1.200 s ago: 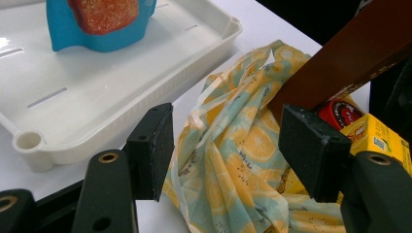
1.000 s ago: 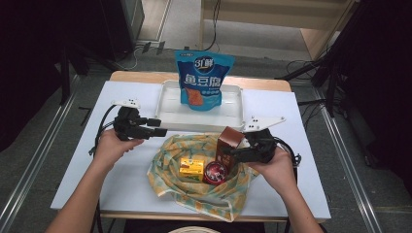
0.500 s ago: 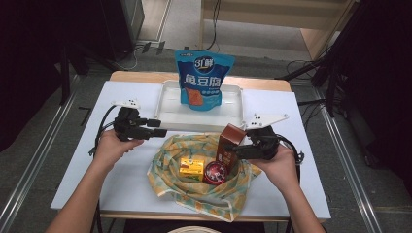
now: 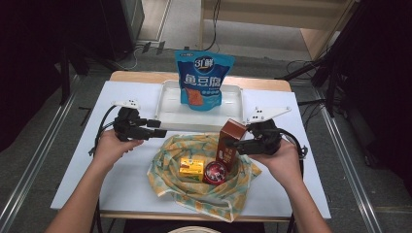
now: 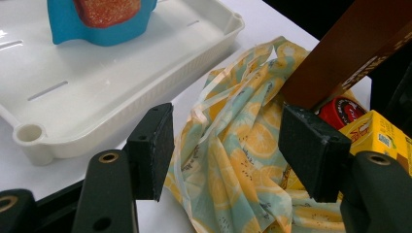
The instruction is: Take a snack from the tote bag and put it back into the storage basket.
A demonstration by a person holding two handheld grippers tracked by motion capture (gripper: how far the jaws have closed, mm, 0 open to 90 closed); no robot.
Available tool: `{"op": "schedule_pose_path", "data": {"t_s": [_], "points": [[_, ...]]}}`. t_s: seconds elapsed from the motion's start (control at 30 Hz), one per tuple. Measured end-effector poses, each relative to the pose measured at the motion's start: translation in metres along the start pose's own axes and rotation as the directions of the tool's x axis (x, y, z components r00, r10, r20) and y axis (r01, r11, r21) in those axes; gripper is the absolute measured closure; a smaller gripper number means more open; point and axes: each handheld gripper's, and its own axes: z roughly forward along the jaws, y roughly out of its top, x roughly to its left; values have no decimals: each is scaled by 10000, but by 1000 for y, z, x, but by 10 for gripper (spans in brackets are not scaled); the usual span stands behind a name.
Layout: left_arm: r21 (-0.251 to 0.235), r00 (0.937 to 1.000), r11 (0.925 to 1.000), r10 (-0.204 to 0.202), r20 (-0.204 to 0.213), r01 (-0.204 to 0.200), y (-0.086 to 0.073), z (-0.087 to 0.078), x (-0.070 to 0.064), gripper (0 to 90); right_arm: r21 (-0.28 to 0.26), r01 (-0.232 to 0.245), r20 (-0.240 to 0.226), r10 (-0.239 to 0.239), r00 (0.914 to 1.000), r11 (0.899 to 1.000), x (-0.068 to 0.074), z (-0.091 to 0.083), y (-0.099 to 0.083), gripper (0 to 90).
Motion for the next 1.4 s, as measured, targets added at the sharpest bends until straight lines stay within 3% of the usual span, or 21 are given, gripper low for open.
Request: {"op": "schedule_pose_path", "data": {"t_s": [0.27,0.47,0.87,1.4], "points": [[42,10000,10000,-15,-68,16,0,0,1,382,-80,274,-261,-276,9993,9996,-1,-9,11,442],[61,9999,10000,-55,128,54,0,1,-1,382,-156,165,-362,-171,9992,9997,-4,-15,18,442],[188,9999,9998,7,-128,-5,-1,1,0,381,-124,320,-553,-326,9979,9994,-7,-20,34,442],[122,9999,9999,-70,-126,71,-2,0,1,382,-400,222,-218,-231,9995,9990,-24,-31,54,443]]}}
